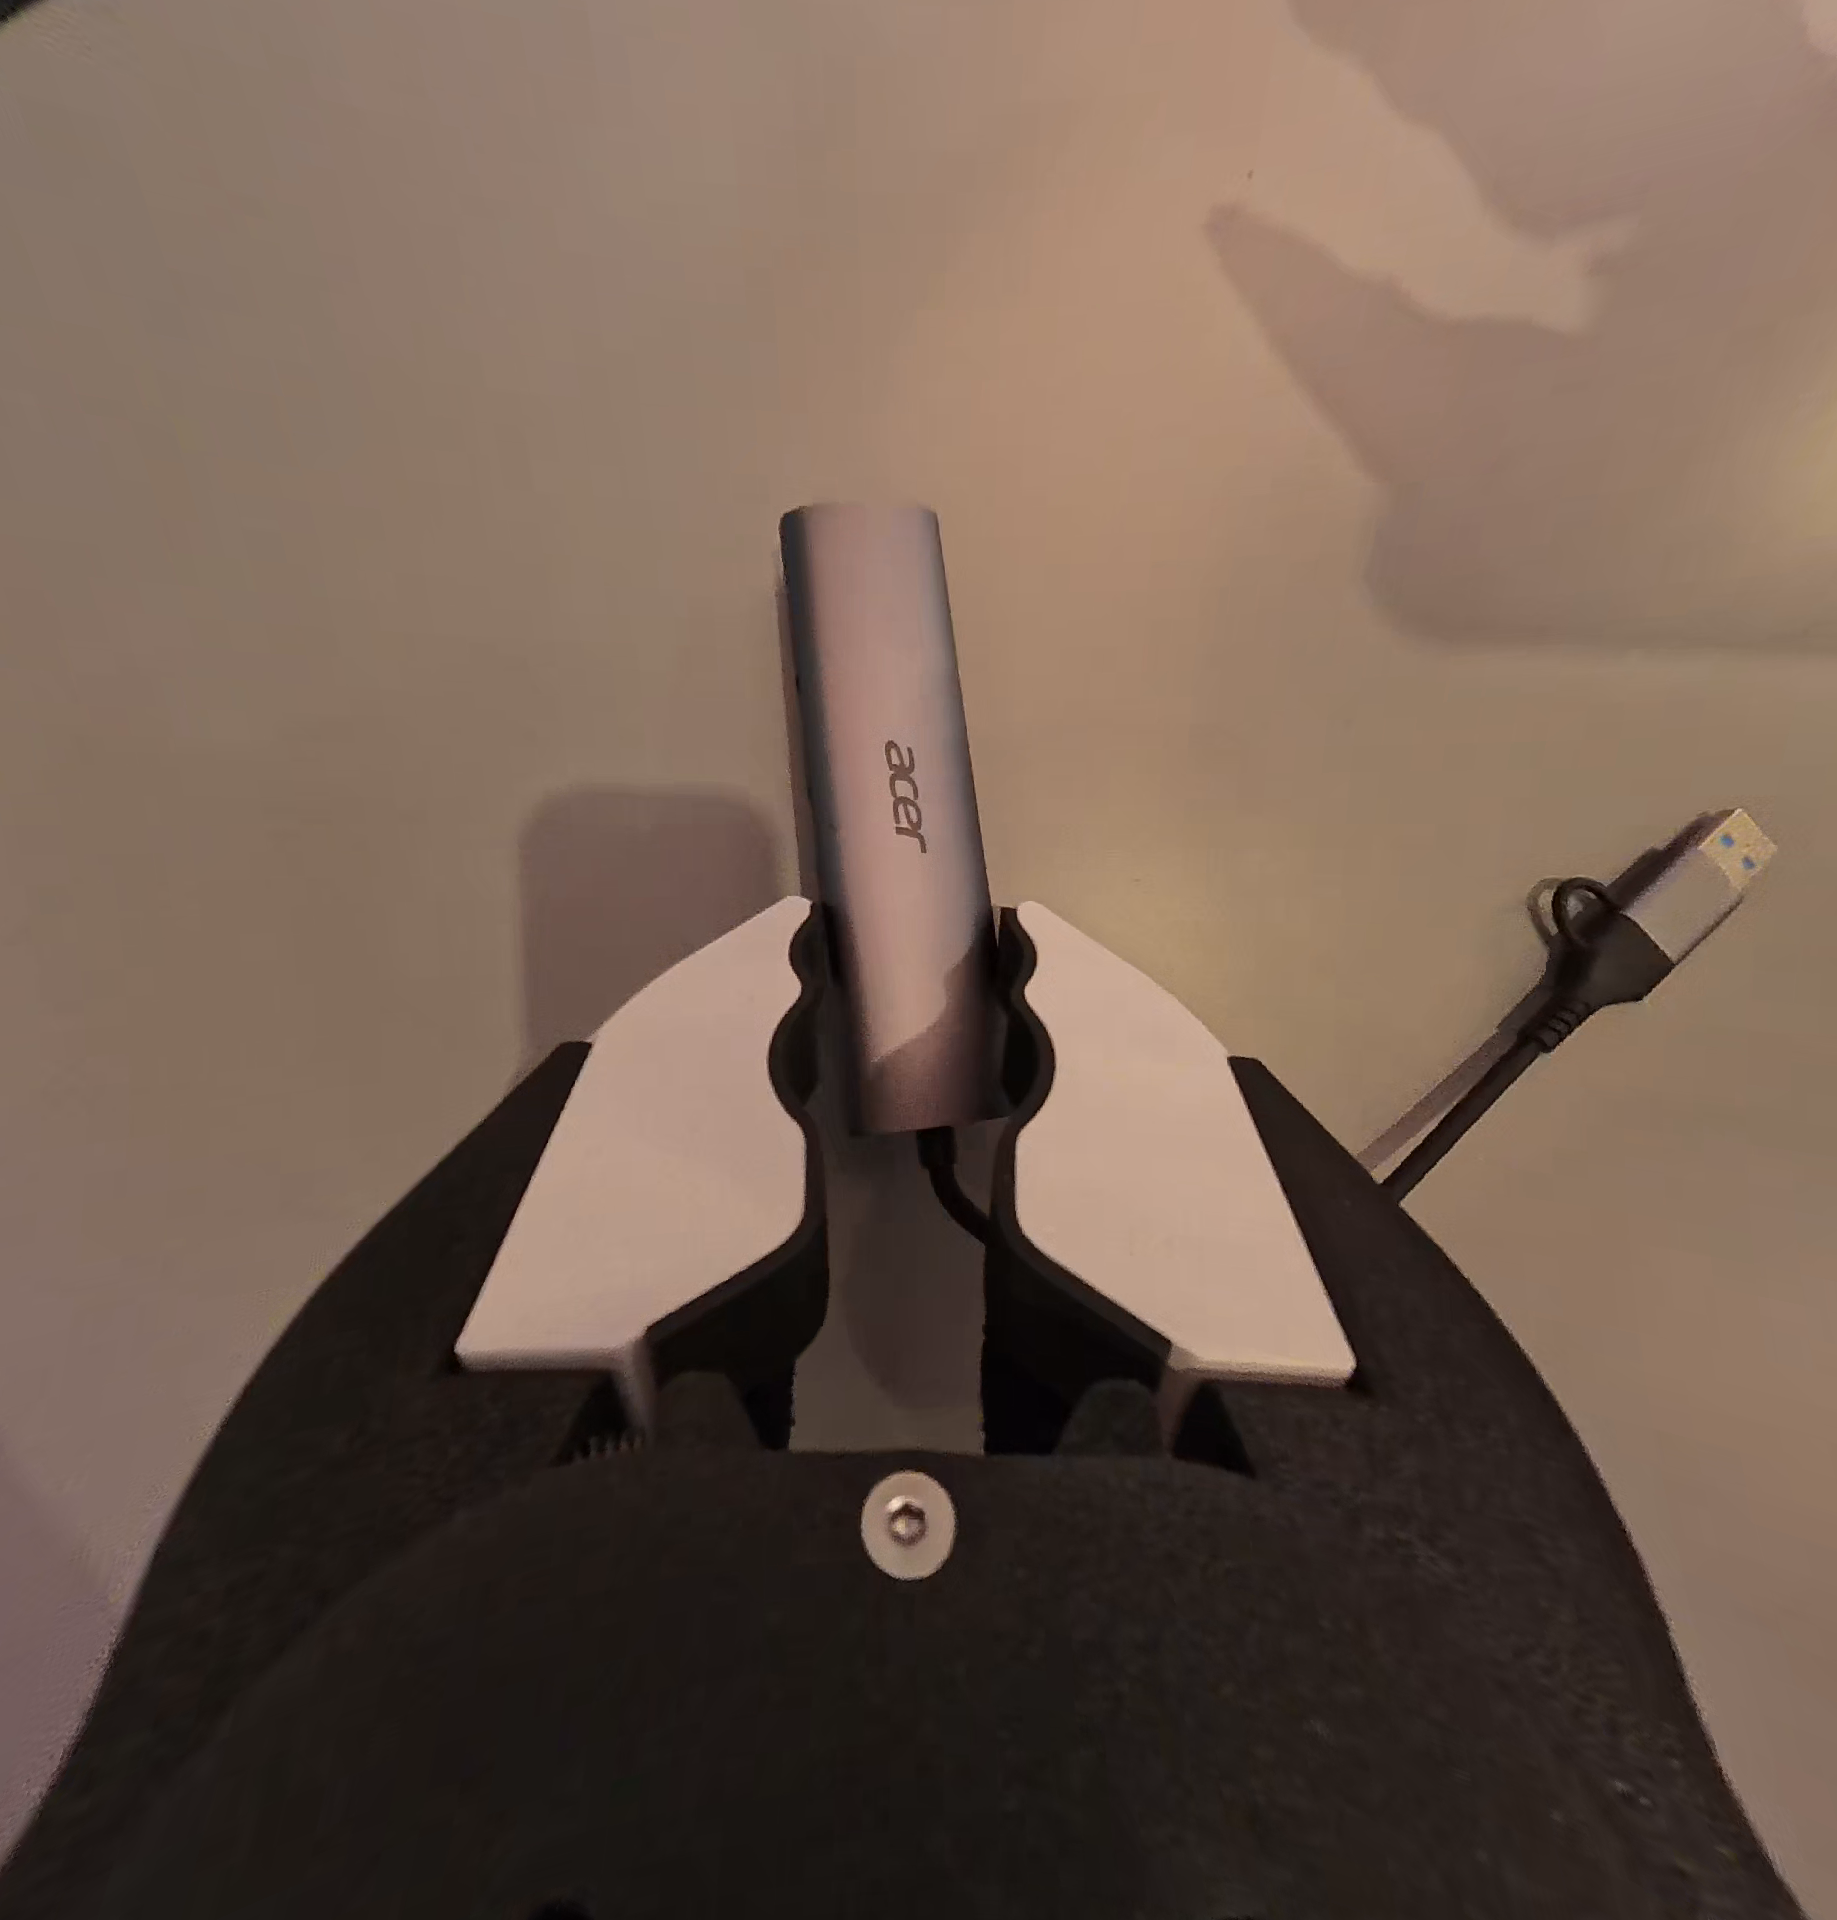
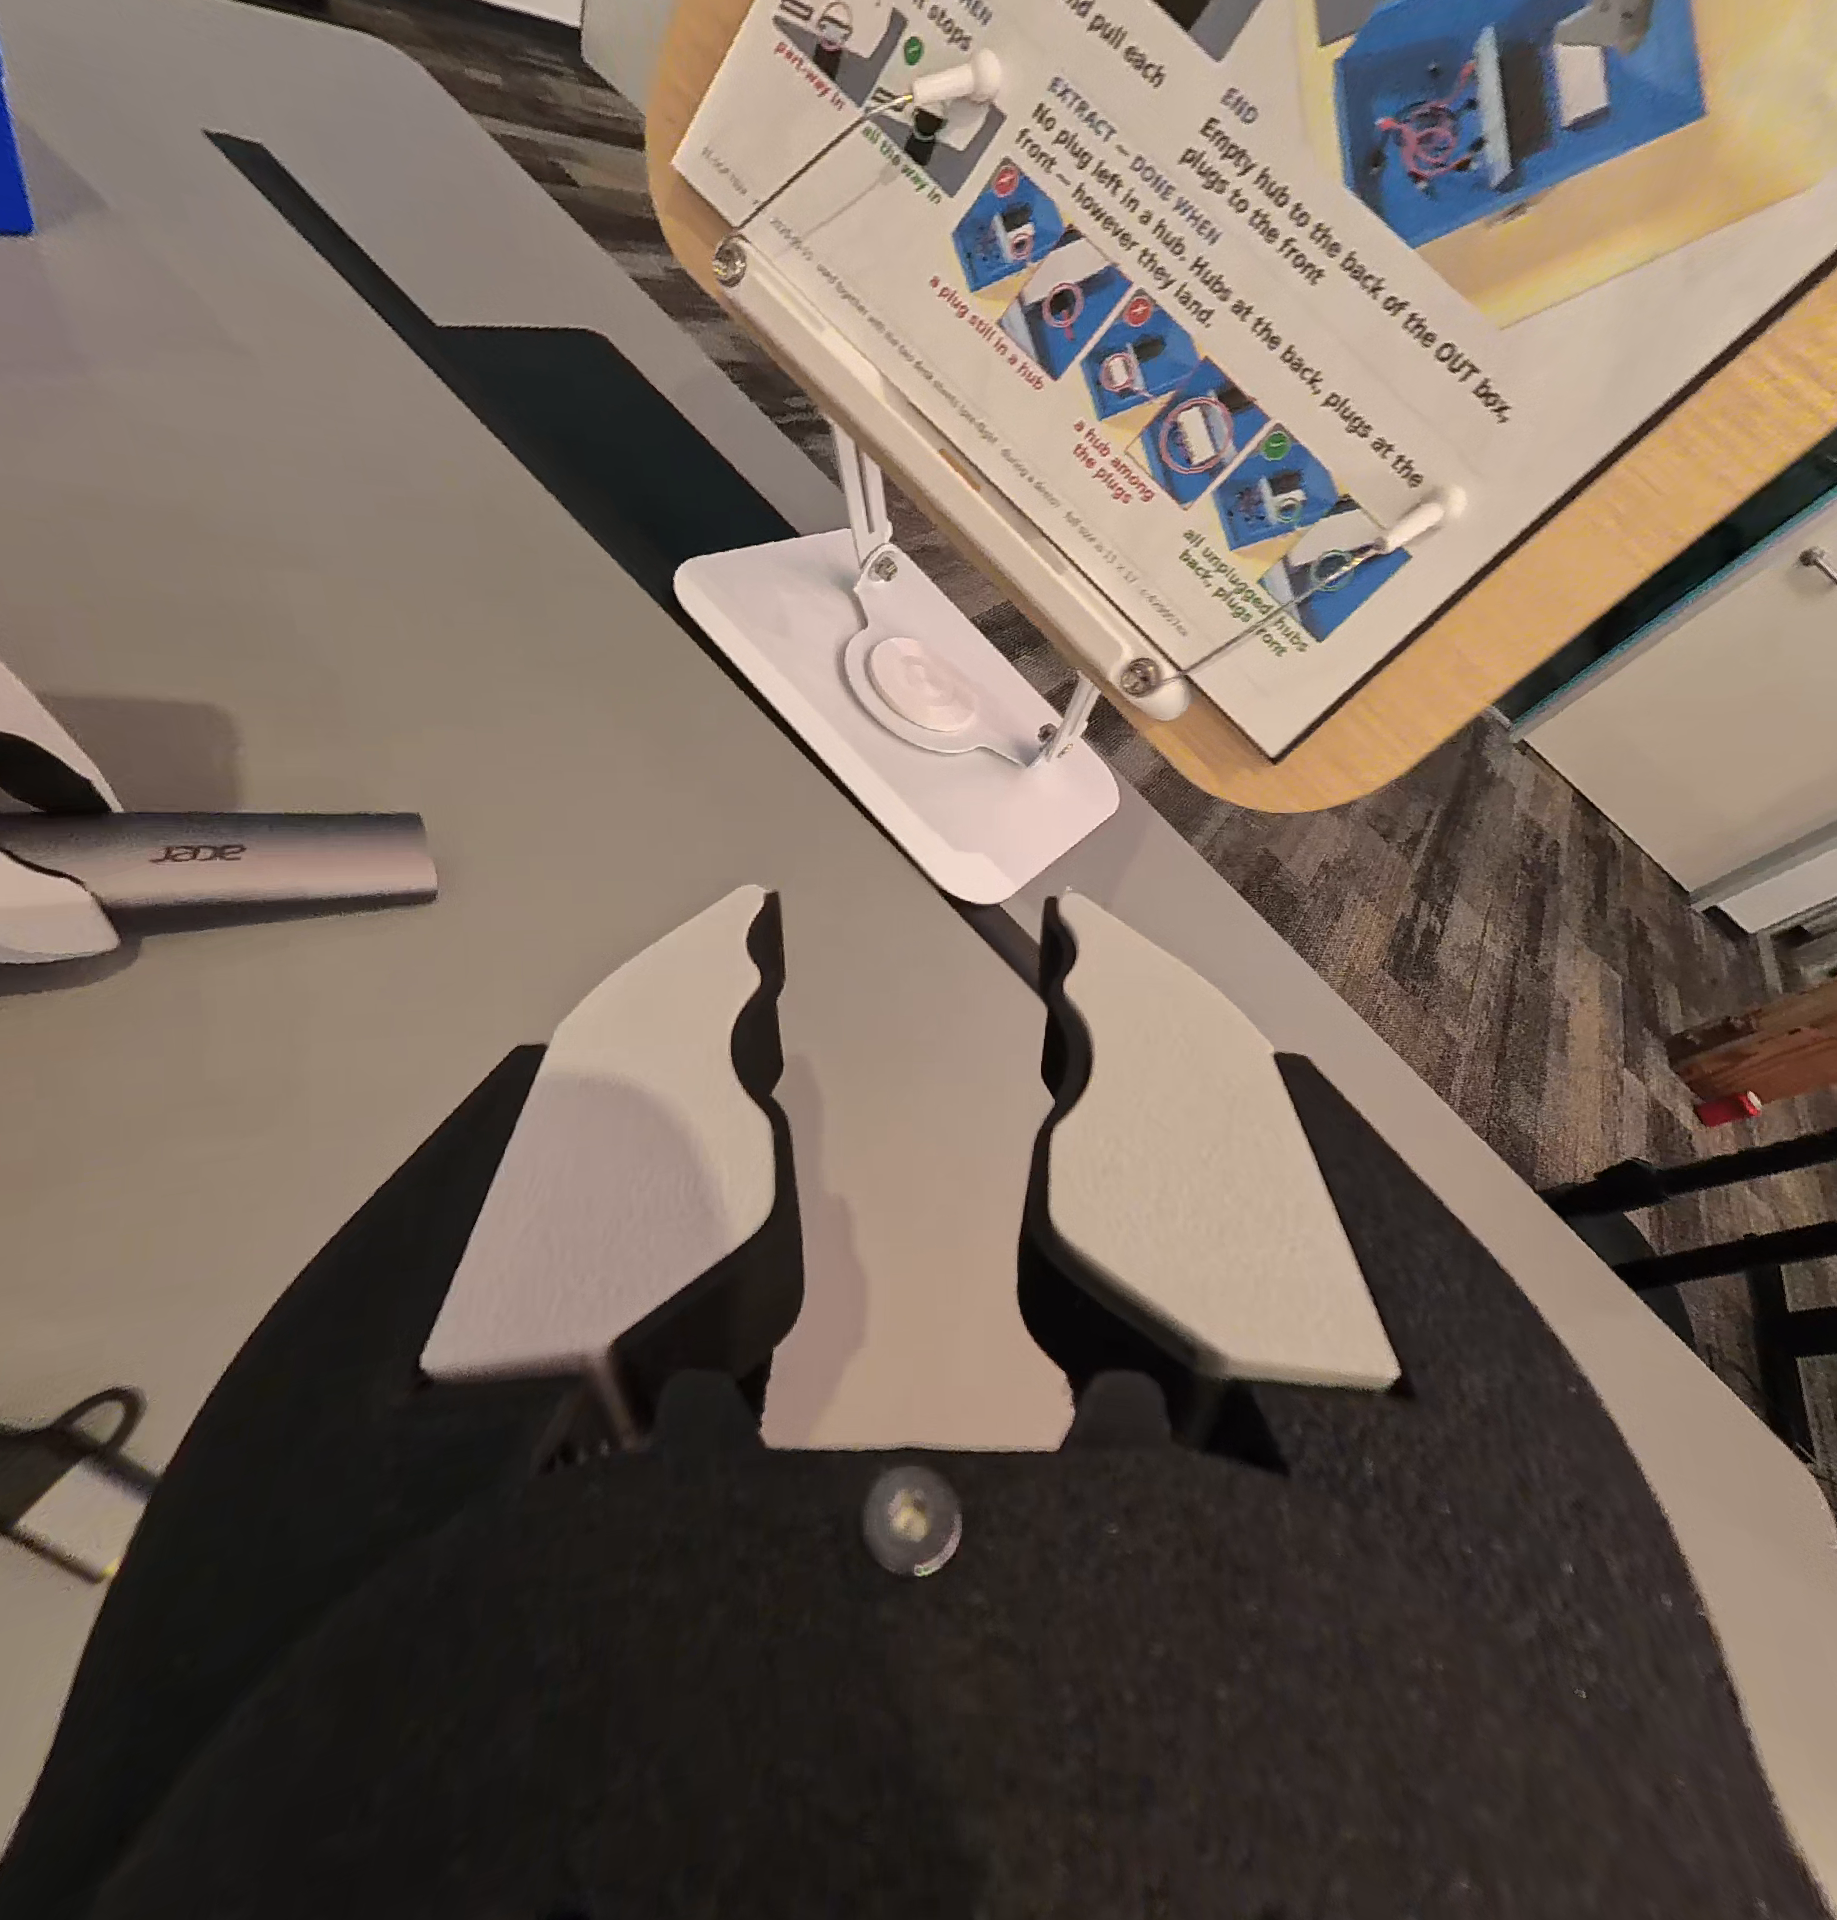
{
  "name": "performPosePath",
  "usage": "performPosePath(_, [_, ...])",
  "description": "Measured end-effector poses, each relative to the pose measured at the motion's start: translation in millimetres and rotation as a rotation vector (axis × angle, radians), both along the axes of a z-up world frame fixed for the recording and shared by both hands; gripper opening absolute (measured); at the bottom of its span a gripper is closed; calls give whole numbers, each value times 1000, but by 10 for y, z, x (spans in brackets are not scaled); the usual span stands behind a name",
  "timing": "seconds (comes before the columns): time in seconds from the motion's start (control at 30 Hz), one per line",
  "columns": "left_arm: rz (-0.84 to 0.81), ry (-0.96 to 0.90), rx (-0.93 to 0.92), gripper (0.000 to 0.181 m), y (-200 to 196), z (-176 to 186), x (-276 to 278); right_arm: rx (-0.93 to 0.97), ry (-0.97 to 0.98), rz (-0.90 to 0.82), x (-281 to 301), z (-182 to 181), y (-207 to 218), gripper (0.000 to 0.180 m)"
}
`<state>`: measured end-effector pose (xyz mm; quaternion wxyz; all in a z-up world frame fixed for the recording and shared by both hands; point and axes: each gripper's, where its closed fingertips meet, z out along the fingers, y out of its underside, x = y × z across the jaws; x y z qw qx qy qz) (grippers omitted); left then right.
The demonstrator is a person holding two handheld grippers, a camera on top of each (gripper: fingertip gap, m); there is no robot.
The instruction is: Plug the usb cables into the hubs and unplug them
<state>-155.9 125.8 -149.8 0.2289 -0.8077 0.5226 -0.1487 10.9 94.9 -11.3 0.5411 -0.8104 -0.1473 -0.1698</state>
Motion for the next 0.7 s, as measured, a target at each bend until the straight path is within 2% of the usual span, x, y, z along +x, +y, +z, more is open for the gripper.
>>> performPosePath(0.13, [58,-55,-4,32,-18,1,20,-33,-4,12,-67,-70,26,47])
performPosePath(0.37, [60,-67,-4,40,-23,137,-122,-74,8,47,-229,-136,55,48])
performPosePath(0.6, [66,14,110,29,87,46,-403,-140,30,95,-449,-290,107,48])
performPosePath(0.7, [47,-9,88,20,12,-5,-345,-173,21,100,-482,-375,118,47])
